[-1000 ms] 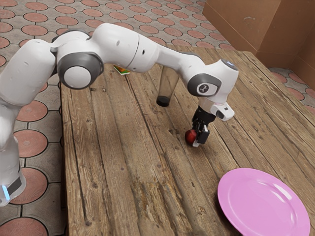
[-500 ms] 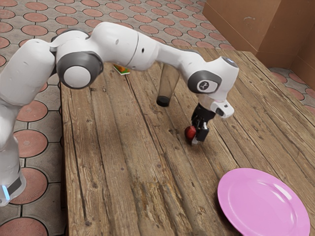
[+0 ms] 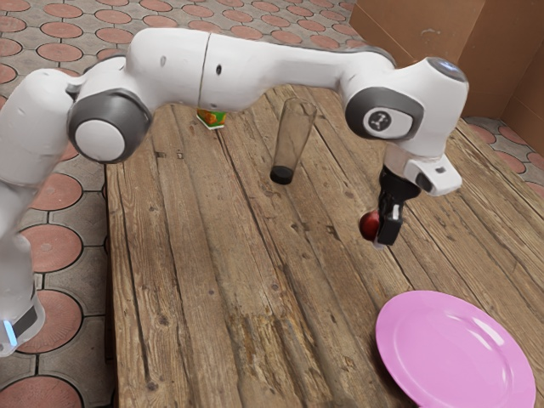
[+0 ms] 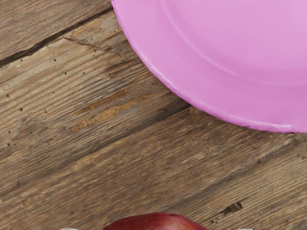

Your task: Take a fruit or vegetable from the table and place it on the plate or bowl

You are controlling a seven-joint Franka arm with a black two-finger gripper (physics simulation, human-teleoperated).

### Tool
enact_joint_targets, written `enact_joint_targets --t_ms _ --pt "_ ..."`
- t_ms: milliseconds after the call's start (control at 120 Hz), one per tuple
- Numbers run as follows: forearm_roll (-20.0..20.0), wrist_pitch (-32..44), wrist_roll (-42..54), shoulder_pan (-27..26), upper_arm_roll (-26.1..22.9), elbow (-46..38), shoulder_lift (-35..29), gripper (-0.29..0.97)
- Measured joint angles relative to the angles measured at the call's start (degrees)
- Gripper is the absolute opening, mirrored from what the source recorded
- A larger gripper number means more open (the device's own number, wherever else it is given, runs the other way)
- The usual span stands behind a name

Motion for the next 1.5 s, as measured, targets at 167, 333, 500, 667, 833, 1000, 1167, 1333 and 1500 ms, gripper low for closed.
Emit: enact_joint_targets --t_ms 167,333,500,667,833,1000,1167,1333,1500 --pt "-0.1 5.44 -0.92 -5.87 -0.28 -0.14 0.76 0.37" --pt "-0.16 15.3 -1.54 -5.61 -0.17 -0.5 2.8 0.36" --pt "-0.04 23.09 -2.13 -8.39 -2.73 -0.54 5.26 0.36" --pt "0.12 27.98 -2.54 -9.67 -2.74 -0.16 5.75 0.36" --pt "0.24 36.42 -2.78 -7.18 -2.5 -0.57 7.28 0.35" --pt "0.33 43.44 -3.12 -9.86 -2.8 -1.54 8.19 0.32" --pt "0.31 47.96 -3.43 -9.94 -2.47 -1.7 8.24 0.33" --pt "-0.67 50.62 -3.36 -9.88 -2.3 -2.62 8.39 0.56" --pt "-0.98 51.8 -3.25 -9.88 -2.23 -2.68 8.4 0.63"
